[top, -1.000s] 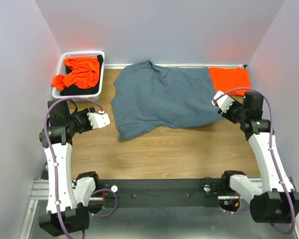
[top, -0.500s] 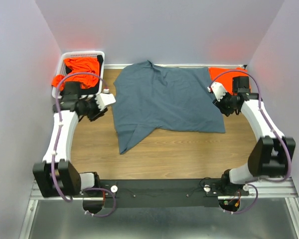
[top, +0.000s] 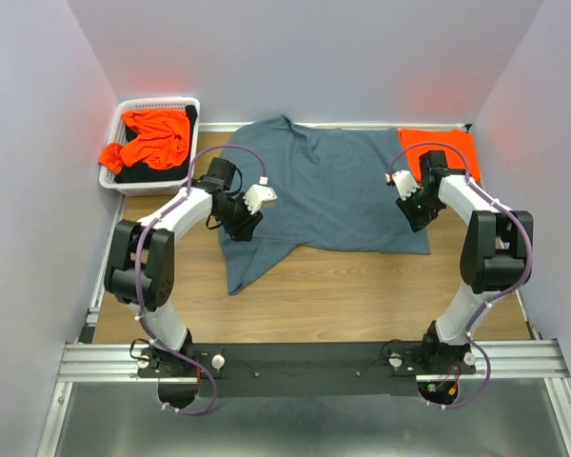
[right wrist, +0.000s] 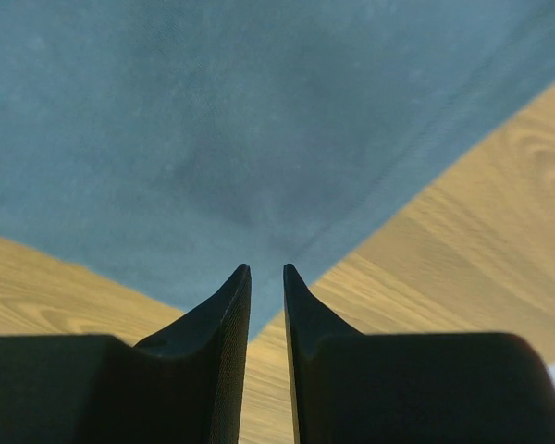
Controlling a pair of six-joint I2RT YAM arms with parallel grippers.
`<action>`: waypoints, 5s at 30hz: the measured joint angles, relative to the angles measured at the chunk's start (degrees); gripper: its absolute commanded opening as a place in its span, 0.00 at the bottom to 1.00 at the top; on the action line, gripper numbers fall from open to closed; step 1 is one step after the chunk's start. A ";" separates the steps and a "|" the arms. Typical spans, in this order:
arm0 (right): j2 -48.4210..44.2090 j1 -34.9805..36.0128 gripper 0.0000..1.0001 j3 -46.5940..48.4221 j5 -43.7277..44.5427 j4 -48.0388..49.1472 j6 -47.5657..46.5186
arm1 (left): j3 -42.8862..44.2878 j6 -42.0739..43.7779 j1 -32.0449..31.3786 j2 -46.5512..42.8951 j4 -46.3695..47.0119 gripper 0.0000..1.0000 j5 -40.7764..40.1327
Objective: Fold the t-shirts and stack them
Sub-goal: Flatten the tshirt out
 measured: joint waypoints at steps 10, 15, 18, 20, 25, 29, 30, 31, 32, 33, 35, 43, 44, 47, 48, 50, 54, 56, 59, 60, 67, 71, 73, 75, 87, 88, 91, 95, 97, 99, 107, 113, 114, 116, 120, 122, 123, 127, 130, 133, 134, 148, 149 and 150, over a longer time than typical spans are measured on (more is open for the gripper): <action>2.60 0.00 0.27 0.74 0.37 -0.72 3.08 | 2.27 -2.99 -4.55 8.72 1.53 0.57 1.97; 2.60 0.00 0.26 0.92 0.79 -0.76 3.15 | 3.58 -3.26 -5.05 10.40 1.68 0.42 3.30; 2.60 0.00 0.26 0.92 0.98 -0.81 3.15 | 3.65 -3.04 -5.81 10.40 1.57 0.32 4.13; 2.64 0.00 0.26 0.92 1.11 -0.83 3.15 | 3.65 -2.58 -6.80 10.38 1.27 0.27 4.66; 2.78 0.00 0.24 0.92 1.14 -0.98 3.15 | 3.63 -1.16 -9.40 8.72 0.09 0.00 5.46; 2.86 0.00 0.24 0.90 1.22 -1.09 3.13 | 3.34 1.22 -12.79 5.49 -2.36 0.04 5.60; 2.86 0.00 0.24 0.90 1.36 -1.11 3.13 | 3.15 2.38 -14.08 4.90 -3.17 0.25 5.55; 2.86 0.00 0.24 0.92 1.38 -1.14 3.10 | 2.84 3.50 -15.82 4.26 -4.07 0.34 5.62; 2.86 0.00 0.23 0.90 1.44 -1.16 3.06 | 2.21 4.98 -18.40 3.43 -5.27 0.40 5.62; 2.86 0.00 0.23 0.90 1.49 -1.14 3.02 | 1.49 5.79 -20.26 2.73 -6.32 0.43 5.64; 2.86 0.00 0.23 0.90 1.55 -1.20 2.95 | 0.02 7.23 -23.21 1.31 -9.03 0.44 5.77; 2.89 0.00 0.18 0.92 2.86 -1.20 2.95 | 5.16 8.41 -7.78 -0.61 -12.83 0.37 4.52; 3.06 0.00 0.17 1.11 3.08 -1.33 3.04 | 6.49 7.69 -4.87 -0.37 -11.54 0.37 3.39; 4.59 0.00 0.14 2.86 4.26 -1.55 3.34 | 8.15 4.87 1.29 0.28 -5.22 0.37 -1.84; 5.25 0.00 0.13 3.56 4.63 -1.49 3.48 | 8.24 4.15 1.99 0.70 -3.80 0.37 -3.13; 6.84 0.00 0.11 4.81 5.55 -1.49 3.76 | 8.28 2.73 2.64 2.64 -0.90 0.36 -5.68; 9.27 0.04 0.09 5.44 7.26 -1.44 4.33 | 6.40 0.98 2.64 6.69 3.96 0.31 -10.25; 9.84 0.04 0.09 5.42 8.07 -1.42 4.44 | 3.96 0.61 2.64 7.61 5.38 0.26 -12.55; 9.57 0.20 0.07 4.44 9.49 -0.83 4.31 | 0.81 0.59 2.64 8.31 6.12 0.18 -15.45; 9.20 0.37 0.07 3.78 9.97 -0.37 4.17 | 0.35 0.87 2.64 7.96 6.56 0.17 -16.41; 2.78 0.52 0.07 -5.70 12.68 1.75 1.64 | -9.49 3.48 2.49 0.55 8.96 0.12 -18.97; -3.28 0.52 0.07 -13.03 13.38 0.79 -0.61 | -16.17 5.92 2.25 -6.56 4.90 0.09 -19.63; -6.43 0.52 0.07 -15.41 13.40 -1.84 -1.84 | -18.01 7.74 2.21 -10.01 -0.42 0.13 -19.85; -8.00 0.50 0.08 -15.10 13.38 -3.50 -2.25 | -17.49 9.38 2.21 -12.20 -5.35 0.15 -19.71; 7.50 0.48 0.07 9.07 9.31 -5.14 3.87 | 4.46 3.04 2.93 1.49 -2.54 0.18 -18.08; 8.79 0.48 0.07 9.40 9.16 -5.14 4.35 | 4.70 2.14 3.06 3.67 -1.31 0.17 -18.12; 11.63 0.48 0.07 9.46 9.01 -5.14 5.46 | 4.13 0.52 3.39 7.58 0.24 0.17 -18.51; 12.17 0.48 0.07 8.39 9.25 -4.20 5.88 | 0.92 0.20 3.76 7.74 1.36 0.17 -19.12; 11.41 0.48 0.07 7.06 9.62 -3.06 5.90 | -1.77 0.44 3.78 6.01 3.04 0.14 -19.32; 10.14 0.50 0.07 5.22 9.90 -1.99 5.90 | -5.75 0.90 3.76 3.04 4.22 0.11 -19.50; 1.92 0.52 0.06 -6.05 10.08 -0.46 4.35 | -15.52 2.71 3.74 -6.03 1.66 0.06 -20.02; -4.07 0.52 0.07 -12.72 10.32 -4.50 2.08 | -15.32 4.57 3.82 -8.74 -7.91 0.16 -20.04; -4.28 0.52 0.07 -12.20 10.25 -5.14 2.10 | -13.97 4.59 3.85 -8.61 -8.96 0.16 -19.80; -3.34 0.52 0.07 -7.93 9.68 -6.86 2.89 | -9.18 4.13 3.85 -7.63 -10.60 0.17 -18.82; 0.96 0.52 0.07 2.16 8.50 -6.73 4.50 | -1.60 1.57 3.85 -4.48 -8.59 0.17 -17.29; 3.85 0.52 0.07 5.44 8.24 -5.90 5.11 | 0.00 0.11 3.85 -2.56 -6.36 0.17 -17.09; 5.31 0.52 0.07 6.56 8.09 -5.70 5.44 | 0.09 -0.35 3.85 -1.77 -5.62 0.17 -17.09; 9.44 0.52 0.07 7.89 7.52 -5.68 6.43 | -1.29 -1.70 3.89 0.74 -3.78 0.18 -17.11; 10.95 0.52 0.07 8.09 7.26 -5.66 6.99 | -3.72 -2.10 3.91 1.09 -2.60 0.17 -17.14; 11.85 0.52 0.07 8.24 7.26 -5.57 7.41 | -6.38 -2.10 4.00 1.38 -1.53 0.17 -17.18; 11.91 0.52 0.07 8.26 7.26 -5.57 7.45 | -6.91 -2.03 4.11 1.33 -1.18 0.16 -17.16; 4.15 1.29 0.17 -0.15 4.13 -6.23 7.58 | -17.40 0.92 4.15 -8.41 -1.92 0.17 -17.31; 3.87 1.29 0.19 0.61 3.67 -7.04 7.54 | -17.27 1.18 4.17 -8.44 -3.63 0.19 -17.31; 3.65 1.27 0.21 1.99 2.97 -7.63 7.74 | -16.55 1.40 4.22 -8.24 -5.16 0.22 -17.29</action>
